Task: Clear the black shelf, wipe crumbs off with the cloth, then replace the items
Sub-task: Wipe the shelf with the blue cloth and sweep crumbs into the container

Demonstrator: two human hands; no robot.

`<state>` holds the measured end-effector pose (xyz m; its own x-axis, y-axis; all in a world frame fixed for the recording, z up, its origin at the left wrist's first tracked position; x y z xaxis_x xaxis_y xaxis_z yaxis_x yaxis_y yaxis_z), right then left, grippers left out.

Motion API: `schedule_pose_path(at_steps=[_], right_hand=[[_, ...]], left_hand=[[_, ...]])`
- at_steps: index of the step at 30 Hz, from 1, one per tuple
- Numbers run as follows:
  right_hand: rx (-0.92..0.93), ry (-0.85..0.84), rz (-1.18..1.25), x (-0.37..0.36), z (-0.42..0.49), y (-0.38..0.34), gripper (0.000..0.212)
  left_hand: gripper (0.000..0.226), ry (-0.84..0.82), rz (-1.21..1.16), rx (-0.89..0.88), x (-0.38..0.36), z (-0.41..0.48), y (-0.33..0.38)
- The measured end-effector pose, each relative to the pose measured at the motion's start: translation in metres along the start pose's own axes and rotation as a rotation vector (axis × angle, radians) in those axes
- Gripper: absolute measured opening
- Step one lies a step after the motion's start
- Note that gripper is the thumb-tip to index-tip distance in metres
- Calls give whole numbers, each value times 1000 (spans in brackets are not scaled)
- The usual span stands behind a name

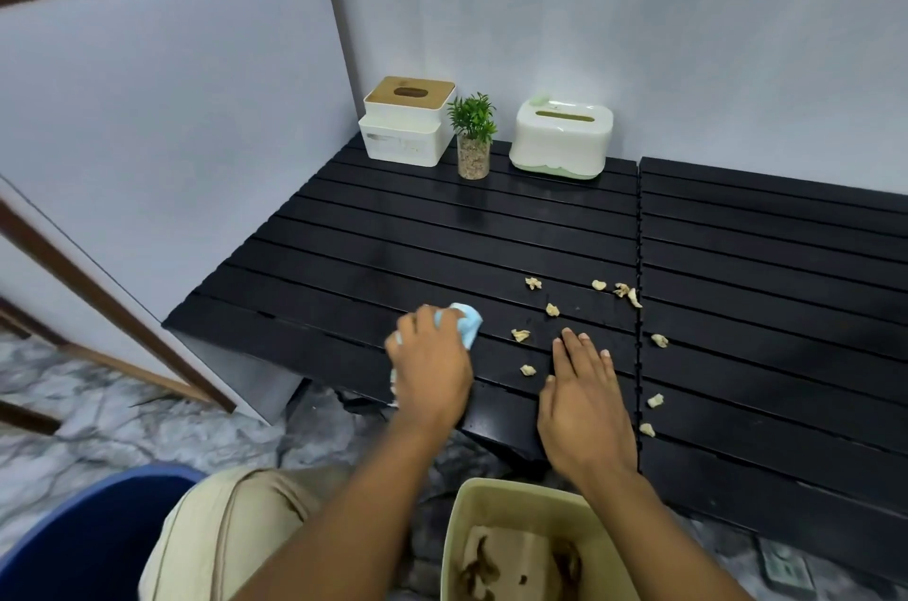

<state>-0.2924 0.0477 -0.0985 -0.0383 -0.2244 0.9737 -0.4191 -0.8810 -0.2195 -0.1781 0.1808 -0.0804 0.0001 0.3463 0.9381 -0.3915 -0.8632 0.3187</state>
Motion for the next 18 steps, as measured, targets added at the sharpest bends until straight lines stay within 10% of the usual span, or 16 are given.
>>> schedule_pose_path(at_steps=[7, 18], right_hand=[[6, -11, 39, 3, -3, 3, 54], [156, 98, 82, 40, 68, -52, 50]], left_hand=[[44, -140, -61, -148, -2, -2, 36], [31, -7, 144, 113, 83, 116, -236]])
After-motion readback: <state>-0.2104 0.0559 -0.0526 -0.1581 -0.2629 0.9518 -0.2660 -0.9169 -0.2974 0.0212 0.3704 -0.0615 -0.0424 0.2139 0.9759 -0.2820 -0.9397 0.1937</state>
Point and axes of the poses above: each hand's wrist, its own z-axis towards the middle knuckle, its own x-axis out of the back of the hand, y = z × x, the point moved 7 cm from there along z, towards the middle knuckle, and after that the axes turned 8 degrees about -y, right-handed, at the moved point
